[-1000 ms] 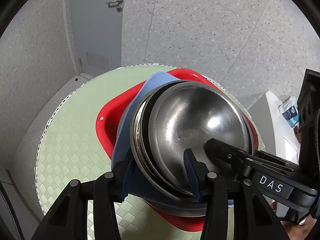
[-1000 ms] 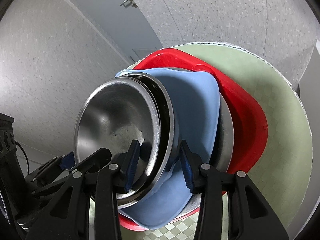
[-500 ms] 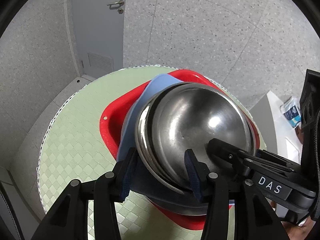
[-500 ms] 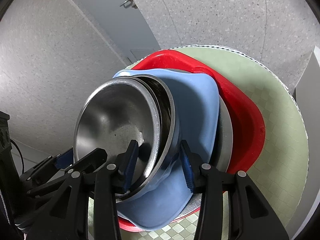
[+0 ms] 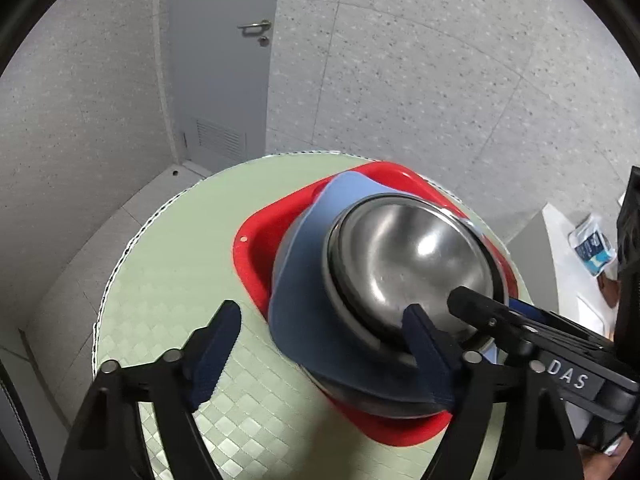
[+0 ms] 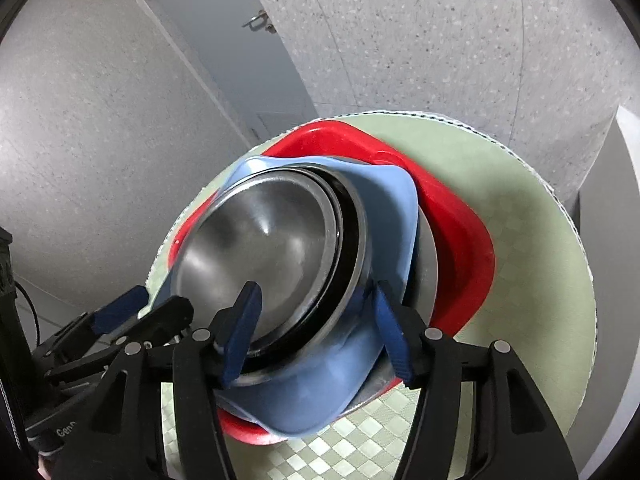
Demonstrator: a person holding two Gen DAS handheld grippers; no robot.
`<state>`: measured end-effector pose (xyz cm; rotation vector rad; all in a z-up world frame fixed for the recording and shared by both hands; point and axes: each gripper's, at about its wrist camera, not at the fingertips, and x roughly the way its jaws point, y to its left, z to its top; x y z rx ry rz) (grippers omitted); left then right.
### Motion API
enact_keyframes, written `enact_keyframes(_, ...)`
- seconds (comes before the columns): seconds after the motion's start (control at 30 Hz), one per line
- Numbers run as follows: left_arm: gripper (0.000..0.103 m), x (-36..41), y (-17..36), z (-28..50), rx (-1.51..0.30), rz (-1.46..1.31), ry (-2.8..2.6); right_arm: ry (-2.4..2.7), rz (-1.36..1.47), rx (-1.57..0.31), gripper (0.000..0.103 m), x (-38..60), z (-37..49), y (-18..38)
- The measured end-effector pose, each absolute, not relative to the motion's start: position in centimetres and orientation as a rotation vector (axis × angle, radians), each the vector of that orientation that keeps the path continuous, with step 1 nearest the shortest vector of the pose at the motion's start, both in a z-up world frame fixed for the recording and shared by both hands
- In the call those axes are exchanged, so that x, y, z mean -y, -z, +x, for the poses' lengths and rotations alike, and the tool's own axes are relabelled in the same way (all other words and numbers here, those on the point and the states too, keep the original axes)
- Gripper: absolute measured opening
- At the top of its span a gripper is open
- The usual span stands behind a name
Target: Organize plates and bowls
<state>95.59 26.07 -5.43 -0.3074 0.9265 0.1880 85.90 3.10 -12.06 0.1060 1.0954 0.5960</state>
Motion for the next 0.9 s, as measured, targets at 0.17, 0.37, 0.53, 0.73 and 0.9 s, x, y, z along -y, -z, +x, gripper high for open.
enact_keyframes(0.17, 0.08, -25.6, 5.1, 93.4, -0.919, -0.314, -0.221, -0.617, 0.083, -1.078, 0.063, -3.0, 84.8, 11.5)
enact_keyframes(0.37, 0.09, -24.5, 3.9, 89.7, -0.887, -0.287, -0.262, -0.579, 0.02, -1.019, 0.077, -2.3, 82.0, 10.5)
enact_keyframes(0.53, 0.092, -23.2, 2.2, 85.5, -0.839, -0.248, -0.249, -0.535, 0.0, -0.963, 0.08, -1.4, 78.9, 9.0)
enact_keyframes(0.73, 0.098, -23.3, 0.4, 78.7, -0.76, -0.221, -0.196, -0.454, -0.004, -0.875, 0.088, 0.0, 72.9, 6.3)
enact_keyframes(0.9, 0.1, -23.6, -0.8, 71.6, -0.715, -0.15, -0.161, -0.392, 0.018, -0.791, 0.098, 0.5, 64.8, 4.1)
